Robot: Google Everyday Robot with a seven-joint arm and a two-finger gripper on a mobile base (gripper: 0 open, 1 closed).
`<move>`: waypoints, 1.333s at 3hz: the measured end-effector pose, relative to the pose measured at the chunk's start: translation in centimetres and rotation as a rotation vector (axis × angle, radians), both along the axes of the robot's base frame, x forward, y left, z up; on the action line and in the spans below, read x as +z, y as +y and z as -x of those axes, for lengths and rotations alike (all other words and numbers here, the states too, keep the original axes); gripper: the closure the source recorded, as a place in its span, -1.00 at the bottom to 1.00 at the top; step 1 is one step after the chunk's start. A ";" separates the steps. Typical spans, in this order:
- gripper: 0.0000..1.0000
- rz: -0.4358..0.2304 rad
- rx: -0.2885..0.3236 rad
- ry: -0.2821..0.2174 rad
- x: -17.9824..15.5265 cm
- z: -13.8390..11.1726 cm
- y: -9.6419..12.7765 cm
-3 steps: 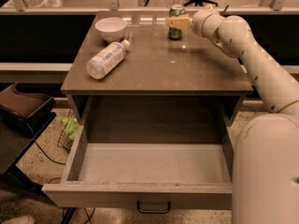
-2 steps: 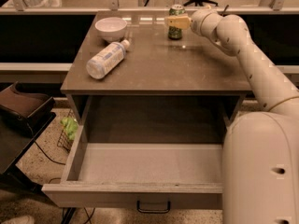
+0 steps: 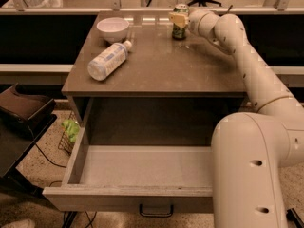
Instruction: Pick green can
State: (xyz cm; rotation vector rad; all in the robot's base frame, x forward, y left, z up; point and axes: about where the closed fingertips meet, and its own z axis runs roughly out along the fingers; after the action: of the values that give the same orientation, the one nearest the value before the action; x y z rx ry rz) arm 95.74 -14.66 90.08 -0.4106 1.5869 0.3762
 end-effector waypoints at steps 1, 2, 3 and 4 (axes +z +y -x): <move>0.28 -0.002 0.004 0.002 -0.1 -0.1 0.3; 0.74 -0.003 0.008 0.003 -0.2 -0.2 0.6; 1.00 -0.003 0.011 0.005 -0.3 -0.2 0.9; 1.00 0.014 0.030 -0.001 1.1 0.2 0.9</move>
Offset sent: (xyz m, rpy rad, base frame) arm 0.0010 0.0023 -0.0004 0.0023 0.0016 0.0035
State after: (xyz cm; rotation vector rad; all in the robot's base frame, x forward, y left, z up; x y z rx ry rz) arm 95.54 -13.72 91.20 -0.4464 1.5849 0.3879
